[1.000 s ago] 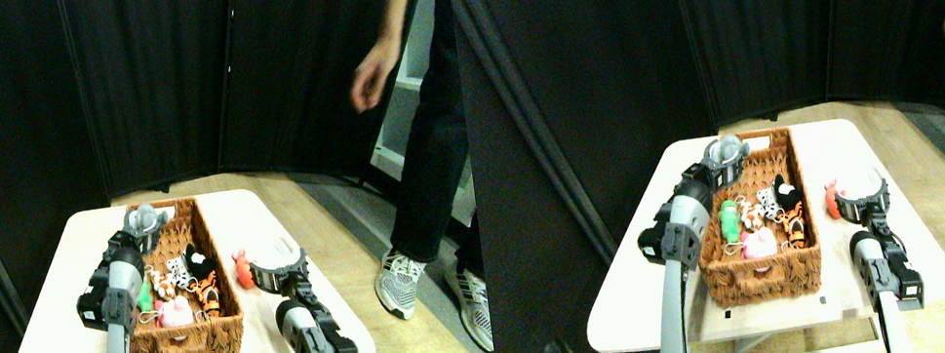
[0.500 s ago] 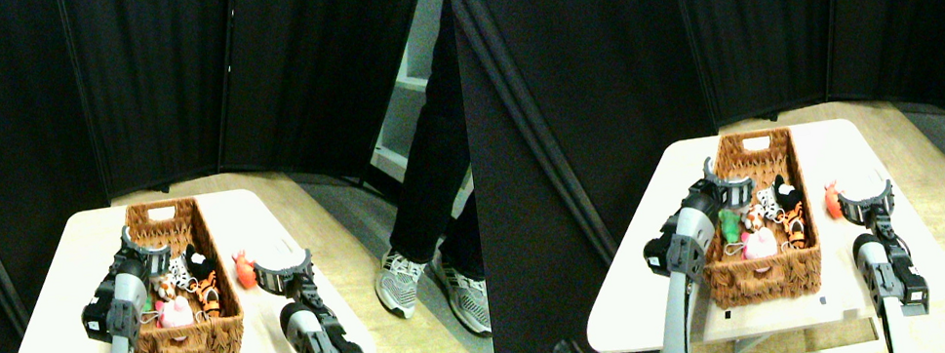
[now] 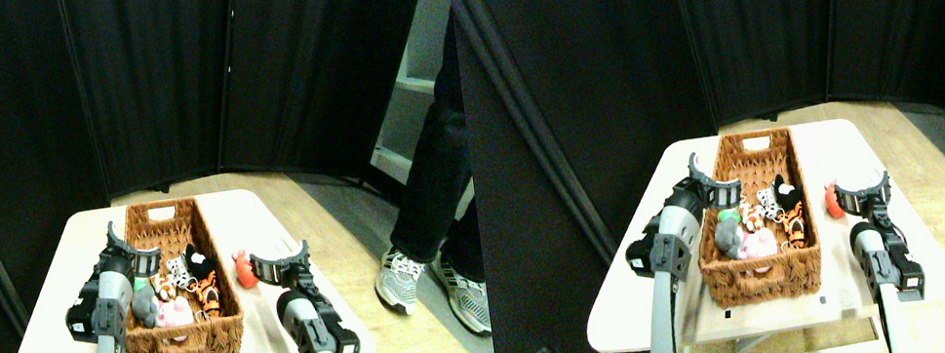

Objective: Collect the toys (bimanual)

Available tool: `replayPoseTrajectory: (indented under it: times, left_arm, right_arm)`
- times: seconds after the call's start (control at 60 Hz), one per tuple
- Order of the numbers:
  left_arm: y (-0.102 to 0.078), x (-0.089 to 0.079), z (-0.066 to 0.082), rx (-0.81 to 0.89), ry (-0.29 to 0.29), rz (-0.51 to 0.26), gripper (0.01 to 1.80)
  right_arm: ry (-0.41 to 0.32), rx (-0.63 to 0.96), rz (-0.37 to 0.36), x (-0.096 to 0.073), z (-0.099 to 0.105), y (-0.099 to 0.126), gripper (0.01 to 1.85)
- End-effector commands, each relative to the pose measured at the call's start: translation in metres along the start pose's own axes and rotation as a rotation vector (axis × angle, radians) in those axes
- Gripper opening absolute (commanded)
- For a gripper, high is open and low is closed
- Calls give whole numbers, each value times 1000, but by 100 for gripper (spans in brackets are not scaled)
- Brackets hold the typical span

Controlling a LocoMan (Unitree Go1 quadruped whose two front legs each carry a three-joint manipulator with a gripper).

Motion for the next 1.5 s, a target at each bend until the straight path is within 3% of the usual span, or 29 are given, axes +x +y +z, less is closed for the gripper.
replayPoseTrajectory:
  times: [0.017, 0.1, 0.15, 0.317, 0.617, 0.7, 0.817, 1.0, 1.083, 1.1, 1.117, 1.167, 1.183, 1.35, 1.5]
  left_arm:
    - [-5, -3, 8, 37, -31, -41, 80]
    - [-3, -9, 17, 78, -82, -45, 77]
    - [-2, -12, 22, 85, -85, -48, 75]
    - [5, -31, 47, 161, -126, -62, 68]
    - [22, -55, 74, 233, -221, -69, 62]
    - [25, -59, 73, 218, -260, -50, 64]
    - [25, -55, 72, 231, -243, -62, 67]
    - [24, -49, 69, 226, -219, -70, 67]
    - [25, -49, 69, 219, -229, -62, 71]
    - [26, -48, 70, 216, -229, -63, 72]
    - [26, -48, 70, 216, -229, -63, 72]
    - [27, -48, 71, 209, -233, -63, 73]
    - [27, -48, 71, 203, -236, -63, 73]
    - [27, -50, 70, 188, -263, -54, 71]
    - [25, -51, 67, 186, -259, -66, 69]
  right_arm:
    - [29, 11, 43, 1, -8, 16, 88]
    - [54, 7, 33, 6, -13, 20, 89]
    - [52, 15, 26, 10, -15, 19, 89]
    - [63, 94, -21, 31, -25, 5, 90]
    - [53, 99, -104, 53, -31, -17, 97]
    - [44, 110, -135, 57, -31, -22, 96]
    - [35, 108, -192, 62, -29, -35, 97]
    - [19, 94, -213, 64, -29, -42, 105]
    - [9, 70, -205, 62, -29, -40, 89]
    - [-9, 54, -202, 60, -28, -38, 65]
    - [-9, 54, -202, 60, -28, -38, 65]
    - [-43, 43, -192, 57, -28, -35, 17]
    - [-50, 38, -190, 56, -28, -34, 8]
    - [-73, 55, -201, 51, -25, -28, 5]
    - [-59, 88, -168, 45, -23, -22, 4]
